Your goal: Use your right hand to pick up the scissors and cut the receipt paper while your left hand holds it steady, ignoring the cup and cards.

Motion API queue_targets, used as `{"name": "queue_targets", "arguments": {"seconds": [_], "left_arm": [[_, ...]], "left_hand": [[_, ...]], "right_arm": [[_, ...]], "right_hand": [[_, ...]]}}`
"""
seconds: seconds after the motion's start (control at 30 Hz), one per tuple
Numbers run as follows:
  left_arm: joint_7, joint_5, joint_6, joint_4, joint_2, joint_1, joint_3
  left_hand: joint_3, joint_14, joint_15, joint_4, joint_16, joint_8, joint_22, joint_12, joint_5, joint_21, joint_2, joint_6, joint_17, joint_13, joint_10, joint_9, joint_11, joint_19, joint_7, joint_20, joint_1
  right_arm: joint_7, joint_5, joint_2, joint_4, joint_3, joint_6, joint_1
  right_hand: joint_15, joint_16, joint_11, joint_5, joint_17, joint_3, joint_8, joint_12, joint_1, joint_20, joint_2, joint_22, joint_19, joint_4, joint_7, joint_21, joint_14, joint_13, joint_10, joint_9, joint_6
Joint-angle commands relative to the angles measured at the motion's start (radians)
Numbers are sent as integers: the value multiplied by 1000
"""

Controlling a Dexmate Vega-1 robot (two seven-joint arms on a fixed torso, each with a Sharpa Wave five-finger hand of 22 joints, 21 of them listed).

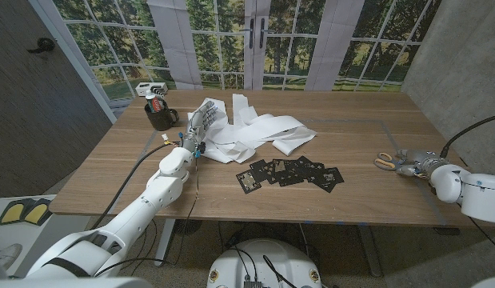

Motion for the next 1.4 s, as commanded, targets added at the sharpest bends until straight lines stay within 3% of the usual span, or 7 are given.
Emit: {"name": "queue_targets", "arguments": {"seconds": [0.03, 0.2, 0.77, 1.07, 1.4], "left_arm": [[-4, -2, -5, -1, 1, 1, -2], [-5, -2, -5, -1, 1, 1, -2], [4, 0, -2, -12, 5, 8, -3], [5, 0, 0, -14, 4, 11, -3], [3, -1, -4, -11, 2, 10, -2]], "left_hand": [[-2, 7, -58, 4, 3, -3, 1, 4, -2, -1, -1, 7, 3, 1, 7, 3, -3, 1, 7, 1, -7], [-2, 7, -58, 4, 3, -3, 1, 4, -2, -1, 0, 8, 3, 1, 8, 3, -3, 1, 9, 1, -9], [-3, 9, -55, 3, 3, -3, 1, 4, -1, -1, 1, 7, 3, 1, 10, 2, -4, 0, 10, 2, -13], [-3, 10, -56, 3, 3, -4, 1, 3, -1, -1, 1, 8, 3, 1, 10, 2, -4, 0, 11, 2, -15], [-4, 10, -54, 2, 2, -4, 1, 3, -1, -1, 2, 7, 3, 1, 12, 2, -3, 1, 9, 2, -18]], "right_arm": [[-11, 31, -2, 10, -16, 19, 10], [-11, 30, 6, 16, -24, 22, 16], [6, 9, 56, 58, -55, 41, 39], [-34, 13, 65, 66, -45, 59, 22], [-101, 75, 37, 58, 3, 90, -25]], "right_hand": [[-186, 47, 4, 6, 51, 9, -14, 30, 33, -27, -4, 9, 44, -1, 10, 19, 53, 26, 19, 6, -47], [-189, 81, 1, 7, 93, 14, -12, 65, 62, -58, -2, 14, 66, -2, 14, 32, 95, 51, 31, 7, -65], [-190, 141, -13, 24, 198, 26, -1, 176, 129, -82, 6, 28, 80, -1, 13, 63, 155, 149, 60, 13, -42], [-192, 126, -20, 75, 220, 63, -1, 260, 182, -86, 22, 32, 77, -3, 10, 83, 210, 220, 91, 14, -26], [-194, 122, -26, 141, 257, 87, 0, 353, 222, -94, 24, 35, 67, 0, 5, 105, 289, 290, 138, 14, 2]]}}
